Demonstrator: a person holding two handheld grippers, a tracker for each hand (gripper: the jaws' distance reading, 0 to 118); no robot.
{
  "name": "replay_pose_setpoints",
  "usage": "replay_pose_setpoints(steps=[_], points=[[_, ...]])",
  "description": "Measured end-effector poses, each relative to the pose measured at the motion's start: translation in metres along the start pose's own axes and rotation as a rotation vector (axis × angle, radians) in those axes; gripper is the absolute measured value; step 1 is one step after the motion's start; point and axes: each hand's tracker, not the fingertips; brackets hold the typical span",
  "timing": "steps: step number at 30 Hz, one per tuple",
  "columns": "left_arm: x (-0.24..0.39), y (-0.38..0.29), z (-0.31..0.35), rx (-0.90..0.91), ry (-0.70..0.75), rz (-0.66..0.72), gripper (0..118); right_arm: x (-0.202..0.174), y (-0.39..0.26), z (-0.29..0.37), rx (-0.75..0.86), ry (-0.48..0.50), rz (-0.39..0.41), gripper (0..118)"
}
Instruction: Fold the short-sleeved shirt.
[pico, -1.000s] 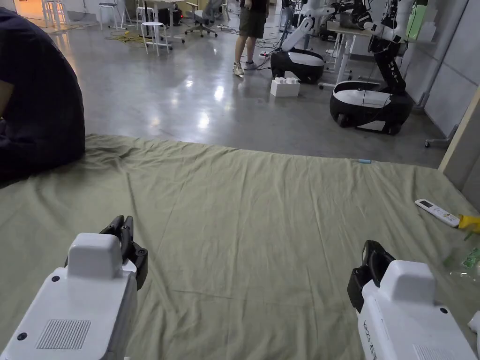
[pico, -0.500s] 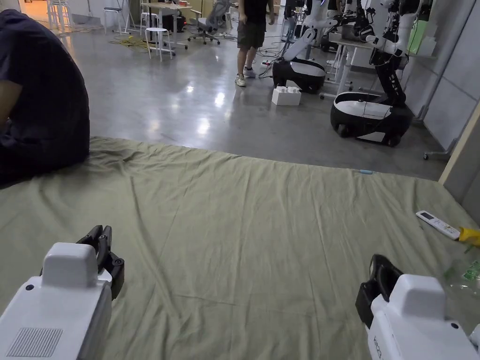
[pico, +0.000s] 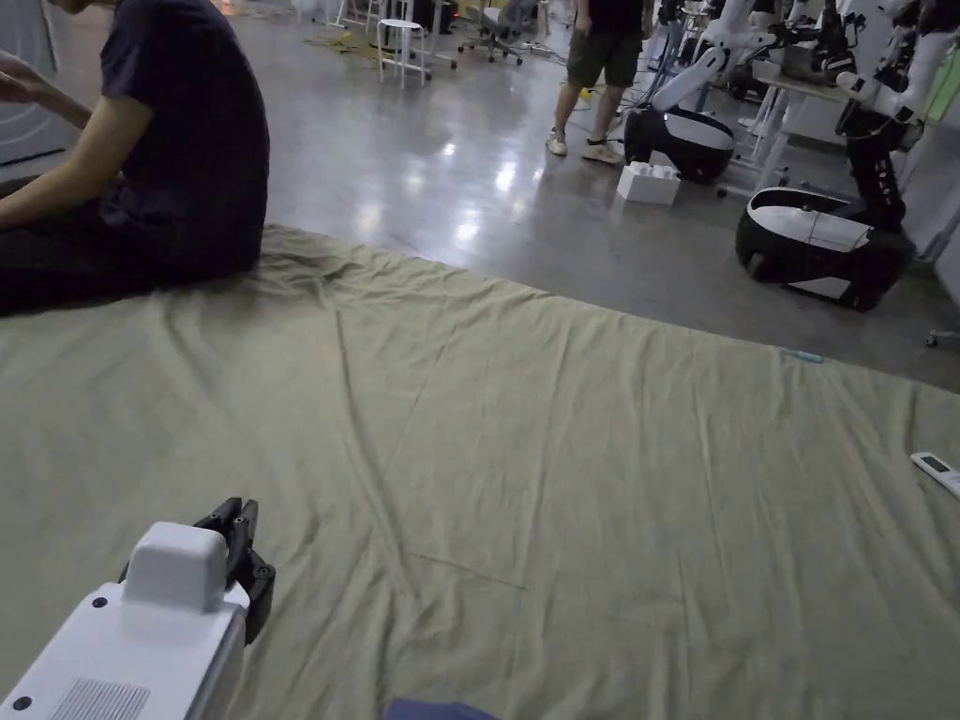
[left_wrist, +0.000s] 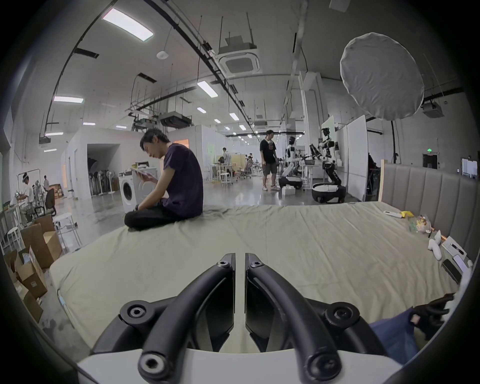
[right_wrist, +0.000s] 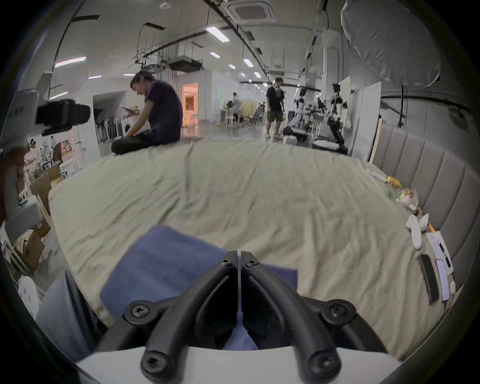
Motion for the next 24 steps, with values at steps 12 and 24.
replay_pose_setpoints(steps=[12, 24], points=[[-0.006, -0.066, -0.020, -0.458, -0.344, 0.292, 12, 0.017, -0.037, -0.034, -0.096, -0.066, -0.035, 3], [0.017, -0.135, -0.089, -0.897, -0.825, 0.671, 78, 0.021, -0.043, -0.037, -0.083, -0.052, -0.030, 3]])
